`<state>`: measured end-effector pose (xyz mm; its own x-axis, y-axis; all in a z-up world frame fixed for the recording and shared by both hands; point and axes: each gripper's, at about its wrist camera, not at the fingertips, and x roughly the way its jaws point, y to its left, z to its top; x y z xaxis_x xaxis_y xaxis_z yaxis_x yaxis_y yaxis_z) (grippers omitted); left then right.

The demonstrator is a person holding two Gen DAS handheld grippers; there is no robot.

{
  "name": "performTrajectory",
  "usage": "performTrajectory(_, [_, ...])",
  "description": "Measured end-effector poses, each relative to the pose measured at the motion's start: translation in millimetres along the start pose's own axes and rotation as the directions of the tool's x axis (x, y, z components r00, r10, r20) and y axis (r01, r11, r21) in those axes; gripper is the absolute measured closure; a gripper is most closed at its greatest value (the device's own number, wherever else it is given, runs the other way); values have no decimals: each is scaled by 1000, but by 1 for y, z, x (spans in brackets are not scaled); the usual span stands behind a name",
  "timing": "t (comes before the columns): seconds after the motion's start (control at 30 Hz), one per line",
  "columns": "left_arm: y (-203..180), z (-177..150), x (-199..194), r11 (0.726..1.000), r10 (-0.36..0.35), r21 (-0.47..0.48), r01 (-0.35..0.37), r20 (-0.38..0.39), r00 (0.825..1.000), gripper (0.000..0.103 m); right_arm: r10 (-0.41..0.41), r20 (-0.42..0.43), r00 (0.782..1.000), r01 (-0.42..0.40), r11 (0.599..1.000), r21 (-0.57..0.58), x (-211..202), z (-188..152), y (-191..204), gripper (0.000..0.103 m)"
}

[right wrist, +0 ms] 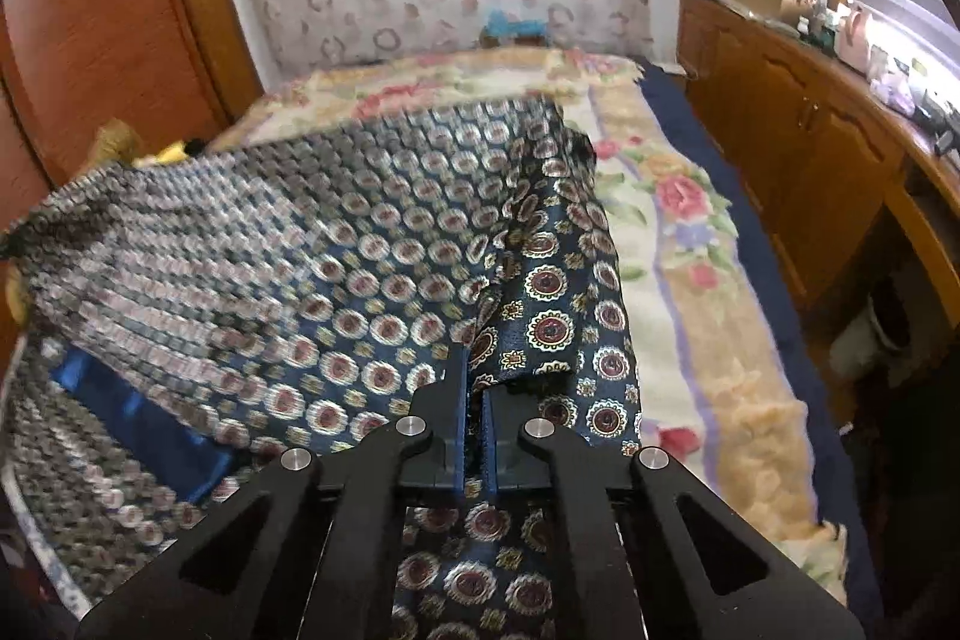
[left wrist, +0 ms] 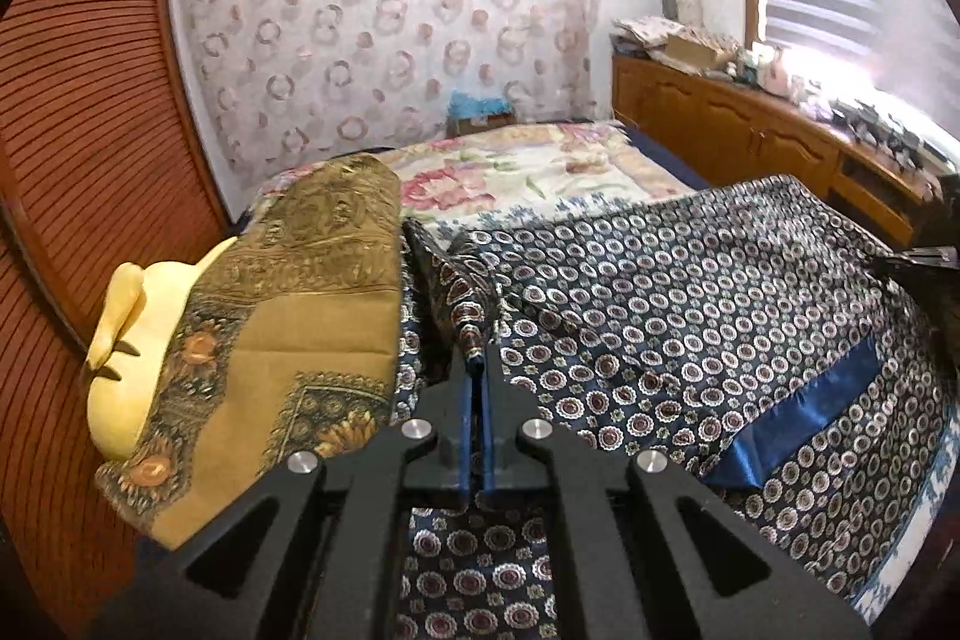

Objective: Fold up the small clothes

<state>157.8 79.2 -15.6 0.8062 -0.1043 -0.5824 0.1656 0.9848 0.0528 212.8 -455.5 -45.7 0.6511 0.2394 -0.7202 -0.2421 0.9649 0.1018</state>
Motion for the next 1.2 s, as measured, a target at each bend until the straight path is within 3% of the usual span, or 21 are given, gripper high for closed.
performTrajectory(0.37, [11, -11, -54, 993, -90, -65, 96, 86, 992, 103, 38, 101, 994, -34, 999, -38, -66, 3, 6, 102])
performTrajectory(0.63, [15, -54, -76, 981, -137, -133, 144, 62, 989, 103, 57, 104, 993, -49, 996, -78, -105, -23, 12, 102])
performTrajectory(0.83, [16, -88, -78, 984, -87, -154, 85, -9, 996, 103, 49, 87, 995, -43, 997, -70, -122, -49, 5, 102])
performTrajectory(1.0, [17, -113, -62, 982, -66, -180, 51, -79, 995, 103, 22, 14, 1000, -22, 999, -35, -100, -70, -6, 102])
performTrajectory(1.2, [23, -123, -54, 980, -66, -196, 45, -102, 993, 101, -4, -15, 1000, 4, 999, -40, -90, -82, -6, 102])
